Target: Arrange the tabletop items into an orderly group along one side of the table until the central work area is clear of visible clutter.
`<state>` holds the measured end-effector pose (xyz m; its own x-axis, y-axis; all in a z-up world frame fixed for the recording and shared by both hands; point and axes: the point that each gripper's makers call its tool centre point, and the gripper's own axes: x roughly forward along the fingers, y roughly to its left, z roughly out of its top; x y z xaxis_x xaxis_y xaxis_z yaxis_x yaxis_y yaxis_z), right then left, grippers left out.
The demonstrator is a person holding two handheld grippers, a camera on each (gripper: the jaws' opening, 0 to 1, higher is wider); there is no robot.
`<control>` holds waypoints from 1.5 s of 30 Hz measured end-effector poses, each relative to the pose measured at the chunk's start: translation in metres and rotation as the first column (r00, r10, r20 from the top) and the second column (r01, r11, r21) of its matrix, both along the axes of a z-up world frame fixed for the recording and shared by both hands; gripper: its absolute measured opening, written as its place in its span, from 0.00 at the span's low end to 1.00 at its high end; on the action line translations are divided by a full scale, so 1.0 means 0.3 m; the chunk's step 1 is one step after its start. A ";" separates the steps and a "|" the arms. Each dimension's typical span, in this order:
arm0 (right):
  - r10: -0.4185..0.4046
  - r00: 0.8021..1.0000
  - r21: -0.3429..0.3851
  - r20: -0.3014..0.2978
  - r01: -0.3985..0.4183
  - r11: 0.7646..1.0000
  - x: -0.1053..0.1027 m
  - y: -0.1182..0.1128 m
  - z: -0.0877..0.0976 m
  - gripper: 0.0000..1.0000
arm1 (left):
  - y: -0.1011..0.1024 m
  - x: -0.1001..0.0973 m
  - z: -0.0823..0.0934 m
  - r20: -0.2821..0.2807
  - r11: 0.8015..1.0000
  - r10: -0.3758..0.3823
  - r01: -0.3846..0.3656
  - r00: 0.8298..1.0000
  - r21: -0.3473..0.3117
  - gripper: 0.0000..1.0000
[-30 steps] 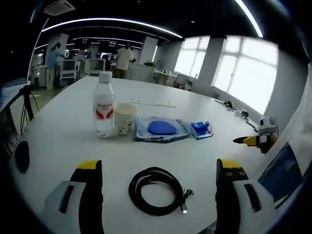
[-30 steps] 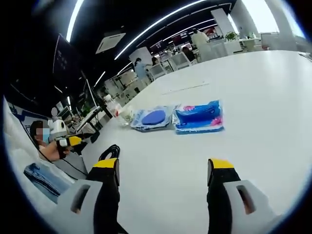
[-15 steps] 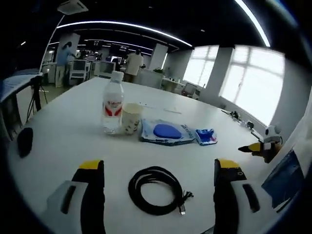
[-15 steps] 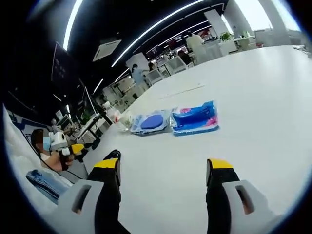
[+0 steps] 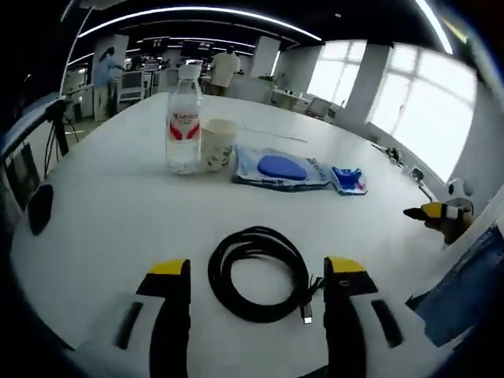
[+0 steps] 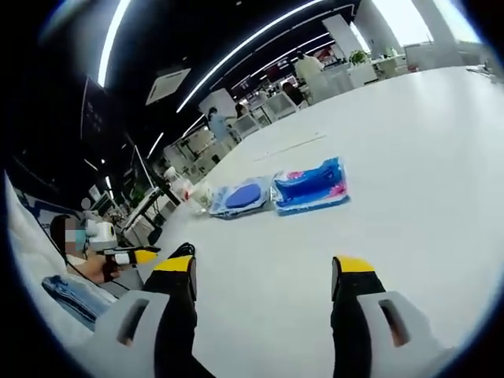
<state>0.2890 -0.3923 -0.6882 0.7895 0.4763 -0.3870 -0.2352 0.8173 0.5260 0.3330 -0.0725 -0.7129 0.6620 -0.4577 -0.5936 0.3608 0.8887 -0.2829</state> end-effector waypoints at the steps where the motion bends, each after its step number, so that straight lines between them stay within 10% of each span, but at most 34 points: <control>1: -0.002 1.000 0.004 -0.003 0.002 1.000 -0.002 -0.001 -0.002 0.69 | 0.005 0.008 -0.010 -0.007 1.000 0.021 -0.021 1.000 0.002 0.63; 16: -0.016 1.000 0.031 0.000 0.016 0.999 0.005 0.001 0.004 0.67 | 0.072 0.040 -0.146 -0.092 0.976 0.071 -0.050 0.993 0.213 0.41; 22: -0.003 1.000 0.031 -0.014 0.004 1.000 0.000 0.013 -0.009 0.67 | 0.115 0.072 -0.158 -0.035 0.933 0.054 -0.038 0.998 0.358 0.23; 33: -0.007 1.000 0.044 -0.008 0.008 0.999 0.015 0.012 -0.010 0.66 | 0.072 0.081 -0.138 -0.080 0.969 0.131 -0.111 0.988 0.218 0.03; 45: 0.006 1.000 0.060 0.001 -0.006 0.998 0.032 0.032 0.002 0.67 | -0.010 0.089 0.067 0.053 0.985 0.077 -0.084 0.996 0.148 0.00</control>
<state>0.2986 -0.3827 -0.6876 0.7870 0.5033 -0.3568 -0.2407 0.7830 0.5736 0.3596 -0.0756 -0.6929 0.7220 -0.3096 -0.6187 0.2958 0.9466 -0.1284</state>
